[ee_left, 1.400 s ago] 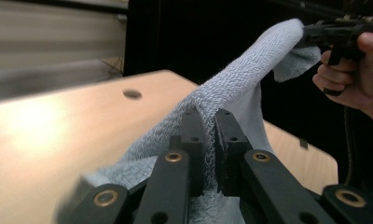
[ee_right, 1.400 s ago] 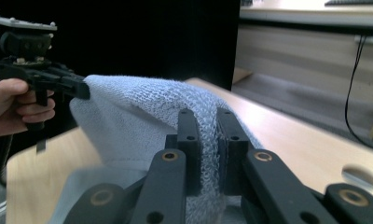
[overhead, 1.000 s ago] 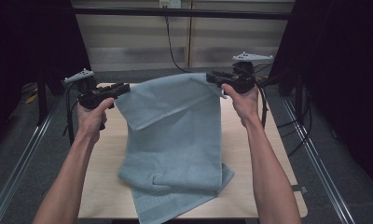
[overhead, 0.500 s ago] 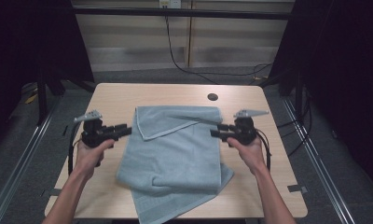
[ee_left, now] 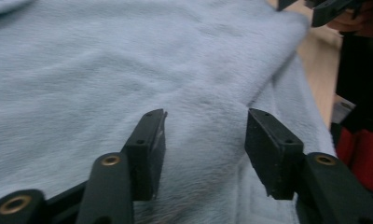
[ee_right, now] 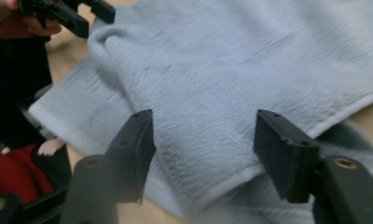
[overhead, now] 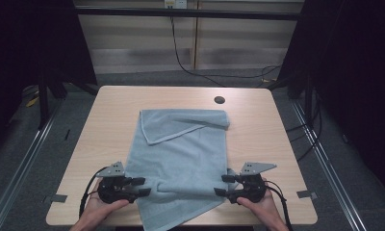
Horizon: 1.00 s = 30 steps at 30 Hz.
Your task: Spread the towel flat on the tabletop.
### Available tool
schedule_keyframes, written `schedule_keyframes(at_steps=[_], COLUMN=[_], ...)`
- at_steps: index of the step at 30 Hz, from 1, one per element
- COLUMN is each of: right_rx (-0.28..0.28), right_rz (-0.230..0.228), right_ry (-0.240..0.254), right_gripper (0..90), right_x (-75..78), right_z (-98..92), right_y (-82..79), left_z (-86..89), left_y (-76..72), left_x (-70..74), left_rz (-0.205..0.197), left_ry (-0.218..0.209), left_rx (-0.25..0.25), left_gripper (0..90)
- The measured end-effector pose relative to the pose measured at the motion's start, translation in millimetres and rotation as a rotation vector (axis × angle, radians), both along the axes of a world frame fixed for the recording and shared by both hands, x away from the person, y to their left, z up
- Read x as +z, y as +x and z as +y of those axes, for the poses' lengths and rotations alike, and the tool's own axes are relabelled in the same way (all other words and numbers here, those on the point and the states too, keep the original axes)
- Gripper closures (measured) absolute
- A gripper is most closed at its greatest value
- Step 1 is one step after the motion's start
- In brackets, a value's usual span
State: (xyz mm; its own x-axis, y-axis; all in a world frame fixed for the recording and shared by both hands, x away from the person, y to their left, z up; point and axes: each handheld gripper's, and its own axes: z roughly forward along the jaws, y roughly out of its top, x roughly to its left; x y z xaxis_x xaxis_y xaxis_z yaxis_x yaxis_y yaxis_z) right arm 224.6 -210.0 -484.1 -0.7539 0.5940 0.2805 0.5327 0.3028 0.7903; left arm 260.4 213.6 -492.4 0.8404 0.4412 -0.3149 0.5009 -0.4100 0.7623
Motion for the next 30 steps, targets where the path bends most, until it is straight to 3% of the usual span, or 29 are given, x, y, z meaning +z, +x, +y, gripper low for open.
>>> schedule_keyframes(at_steps=[1,5,6,7,8,10,12,15,17,19,21,24,27,29,30], right_rx=[0.019,0.027,0.027,0.028,0.010,-0.002,-0.007,-0.020,-0.035,-0.044,-0.056,-0.095,-0.131,-0.170,-0.182], right_rz=[0.001,-0.009,-0.010,-0.032,-0.029,-0.010,-0.010,-0.038,-0.082,-0.117,-0.122,-0.101,-0.048,-0.020,-0.002], right_ry=[-0.004,-0.119,-0.163,-0.185,-0.183,-0.111,-0.053,0.015,0.060,0.048,0.060,0.031,-0.004,-0.052,-0.053], right_gripper=[32.0,32.9,35.4,43.9,51.7,75.6,83.3,84.4,84.4,84.2,83.4,80.4,76.4,71.2,67.8], right_x=[-1.1,-9.9,-14.1,-16.8,-16.2,-12.4,-6.5,12.6,34.2,49.6,58.5,53.4,33.2,19.4,12.8], right_z=[1.2,7.7,9.9,10.6,9.3,2.5,0.0,-1.2,-2.4,0.1,4.9,12.7,18.1,19.6,17.9], right_y=[-1.0,1.3,2.9,4.3,6.9,15.0,19.5,31.2,44.3,56.7,74.5,103.5,125.2,130.8,131.5], left_z=[-0.6,-4.4,-4.3,-4.2,-3.8,-1.6,-0.3,4.1,9.7,13.5,15.3,18.0,18.5,17.9,17.8], left_y=[0.2,3.7,5.3,6.2,6.4,8.8,10.5,17.8,24.9,31.3,38.1,46.3,49.0,50.5,51.4], left_x=[-2.1,-6.8,-7.6,-8.1,-8.1,-7.5,-3.7,3.6,8.2,13.3,15.3,11.2,3.4,-2.7,-5.1], left_rz=[0.002,-0.011,-0.015,-0.031,-0.063,-0.074,-0.089,-0.077,-0.070,-0.064,-0.064,-0.049,-0.046,-0.031,-0.027], left_ry=[0.003,0.028,0.033,0.047,0.070,0.072,0.069,0.001,-0.065,-0.100,-0.113,-0.110,-0.061,-0.016,0.005], left_rx=[-0.010,-0.014,-0.012,-0.008,-0.004,0.002,0.005,0.038,0.061,0.083,0.106,0.155,0.167,0.183,0.196], left_gripper=[44.2,42.8,43.3,46.7,54.8,70.3,80.6,83.5,83.7,83.3,82.6,81.6,78.9,73.0,69.6])
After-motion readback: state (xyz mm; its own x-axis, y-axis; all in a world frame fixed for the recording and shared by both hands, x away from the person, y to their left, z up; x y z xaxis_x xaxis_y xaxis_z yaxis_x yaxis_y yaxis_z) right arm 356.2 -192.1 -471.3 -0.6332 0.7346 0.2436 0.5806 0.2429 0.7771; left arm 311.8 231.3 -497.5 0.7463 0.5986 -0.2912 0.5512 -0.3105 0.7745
